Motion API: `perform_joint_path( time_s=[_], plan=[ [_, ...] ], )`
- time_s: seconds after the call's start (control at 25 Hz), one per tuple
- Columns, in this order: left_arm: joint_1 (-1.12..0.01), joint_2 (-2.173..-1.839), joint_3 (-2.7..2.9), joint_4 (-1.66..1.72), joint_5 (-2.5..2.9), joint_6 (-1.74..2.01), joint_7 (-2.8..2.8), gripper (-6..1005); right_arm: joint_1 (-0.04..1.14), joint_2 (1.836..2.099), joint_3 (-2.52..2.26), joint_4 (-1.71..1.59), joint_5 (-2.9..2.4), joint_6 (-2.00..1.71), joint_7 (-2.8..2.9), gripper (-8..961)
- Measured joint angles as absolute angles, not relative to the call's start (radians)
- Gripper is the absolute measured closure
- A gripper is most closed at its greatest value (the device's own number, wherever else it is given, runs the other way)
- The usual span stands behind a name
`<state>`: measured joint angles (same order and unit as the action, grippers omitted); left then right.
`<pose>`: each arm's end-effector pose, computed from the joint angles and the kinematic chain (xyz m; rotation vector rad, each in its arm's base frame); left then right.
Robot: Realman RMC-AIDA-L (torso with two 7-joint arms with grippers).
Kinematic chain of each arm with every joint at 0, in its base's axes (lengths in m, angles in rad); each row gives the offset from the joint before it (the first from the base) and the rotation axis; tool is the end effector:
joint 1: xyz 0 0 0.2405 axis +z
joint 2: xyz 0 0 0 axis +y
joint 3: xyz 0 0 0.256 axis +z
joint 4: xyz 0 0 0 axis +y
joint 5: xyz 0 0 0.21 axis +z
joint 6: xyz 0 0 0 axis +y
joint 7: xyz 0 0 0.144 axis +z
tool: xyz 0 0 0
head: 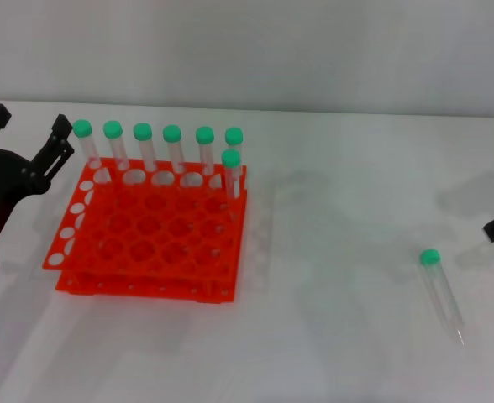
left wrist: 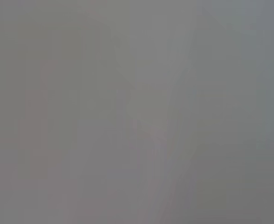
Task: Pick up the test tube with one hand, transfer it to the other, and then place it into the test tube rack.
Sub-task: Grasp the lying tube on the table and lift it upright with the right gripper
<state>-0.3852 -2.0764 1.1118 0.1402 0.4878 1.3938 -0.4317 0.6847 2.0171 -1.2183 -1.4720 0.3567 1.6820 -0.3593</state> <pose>-0.3229 0.3144 0.0208 -1.6410 -0.4375 -0.9305 0.1729 0.3814 0.0778 -2.2240 1.0988 -0.4747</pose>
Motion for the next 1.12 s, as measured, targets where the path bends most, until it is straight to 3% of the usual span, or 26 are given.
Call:
perform_joint_path(
  time_s=[1.04, 1.12],
  plan=[
    [-0.397, -2.080, 1.112, 0.141, 0.489, 1.373, -0.420, 106, 0.595, 2.021, -1.521, -1.324, 0.475, 1.461, -0.240, 152],
    [-0.397, -2.080, 1.112, 0.141, 0.489, 1.372, -0.420, 106, 0.595, 2.021, -1.540, -1.322, 0.472, 1.458, -0.219, 195]
  ],
)
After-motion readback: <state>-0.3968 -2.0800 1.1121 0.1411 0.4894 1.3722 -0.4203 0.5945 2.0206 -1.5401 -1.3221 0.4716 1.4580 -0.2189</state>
